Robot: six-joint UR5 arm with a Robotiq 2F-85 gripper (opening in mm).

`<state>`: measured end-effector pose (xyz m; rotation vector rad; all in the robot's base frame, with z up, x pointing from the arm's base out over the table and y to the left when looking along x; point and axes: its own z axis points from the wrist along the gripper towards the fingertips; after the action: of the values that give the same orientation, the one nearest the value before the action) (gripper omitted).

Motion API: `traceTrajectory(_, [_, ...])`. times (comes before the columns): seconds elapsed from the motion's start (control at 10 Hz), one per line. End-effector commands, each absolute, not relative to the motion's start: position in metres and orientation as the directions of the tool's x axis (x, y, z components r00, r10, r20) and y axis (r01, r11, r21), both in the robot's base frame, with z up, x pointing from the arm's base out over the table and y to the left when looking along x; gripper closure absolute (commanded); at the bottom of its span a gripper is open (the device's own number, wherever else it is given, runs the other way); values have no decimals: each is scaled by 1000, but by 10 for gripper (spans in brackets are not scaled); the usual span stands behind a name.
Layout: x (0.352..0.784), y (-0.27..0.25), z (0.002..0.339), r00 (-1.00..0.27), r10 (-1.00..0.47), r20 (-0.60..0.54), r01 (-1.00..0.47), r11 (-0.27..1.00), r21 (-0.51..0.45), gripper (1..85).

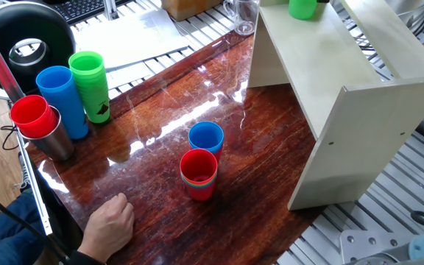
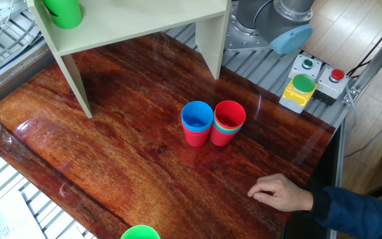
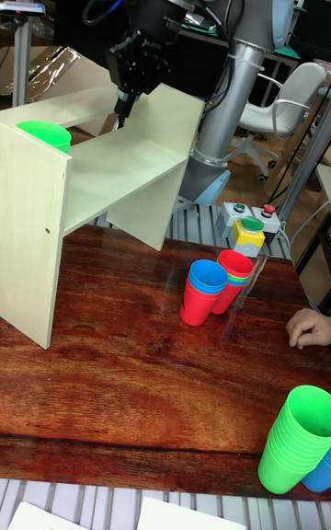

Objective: Take the cups off the shelf and stack them together

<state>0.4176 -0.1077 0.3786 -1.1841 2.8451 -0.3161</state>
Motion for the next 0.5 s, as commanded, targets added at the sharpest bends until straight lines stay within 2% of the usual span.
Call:
traceTrajectory(0.0, [432, -118, 391, -594, -804, 31, -796, 581, -170, 410])
traceTrajectory(0.1, [440, -129, 397, -561, -827, 32, -820, 549, -164, 350])
traceTrajectory(0.4, [453, -157, 402, -507, -860, 49, -855, 495, -158, 263])
